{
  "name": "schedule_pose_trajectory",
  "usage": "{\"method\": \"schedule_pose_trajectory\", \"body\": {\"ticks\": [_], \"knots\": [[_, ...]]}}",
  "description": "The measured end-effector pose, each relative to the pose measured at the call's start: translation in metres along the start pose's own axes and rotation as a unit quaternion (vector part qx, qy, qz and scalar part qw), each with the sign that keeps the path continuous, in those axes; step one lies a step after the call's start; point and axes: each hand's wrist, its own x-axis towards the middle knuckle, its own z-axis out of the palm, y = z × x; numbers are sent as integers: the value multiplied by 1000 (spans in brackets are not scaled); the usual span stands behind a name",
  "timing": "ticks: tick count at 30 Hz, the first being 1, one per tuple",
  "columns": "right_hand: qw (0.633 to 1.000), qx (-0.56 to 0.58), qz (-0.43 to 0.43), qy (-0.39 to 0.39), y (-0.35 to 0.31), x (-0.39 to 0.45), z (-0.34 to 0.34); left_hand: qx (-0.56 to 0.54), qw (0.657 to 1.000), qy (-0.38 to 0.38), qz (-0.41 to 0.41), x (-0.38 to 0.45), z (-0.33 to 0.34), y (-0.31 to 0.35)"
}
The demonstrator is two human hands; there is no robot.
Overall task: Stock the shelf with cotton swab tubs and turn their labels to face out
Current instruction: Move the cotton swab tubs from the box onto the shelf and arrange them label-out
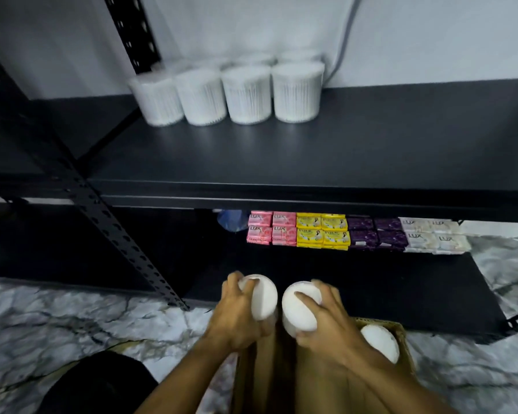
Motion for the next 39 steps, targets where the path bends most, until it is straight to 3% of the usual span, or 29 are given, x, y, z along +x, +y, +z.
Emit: {"method": "schedule_pose_trajectory", "body": {"ticks": [8, 25, 31, 39], "knots": [[994, 5, -49, 102, -59, -4, -92, -8, 996, 67, 55, -18, -86, 31], [966, 2, -146, 212, -159, -14, -236, -54, 965, 217, 135, -51, -250, 92], [968, 10, -119, 221, -177, 16, -273, -50, 966, 222, 122, -20, -290, 107], [978, 22, -67, 195, -164, 63, -268, -58, 979, 177, 77, 31, -287, 108]]}}
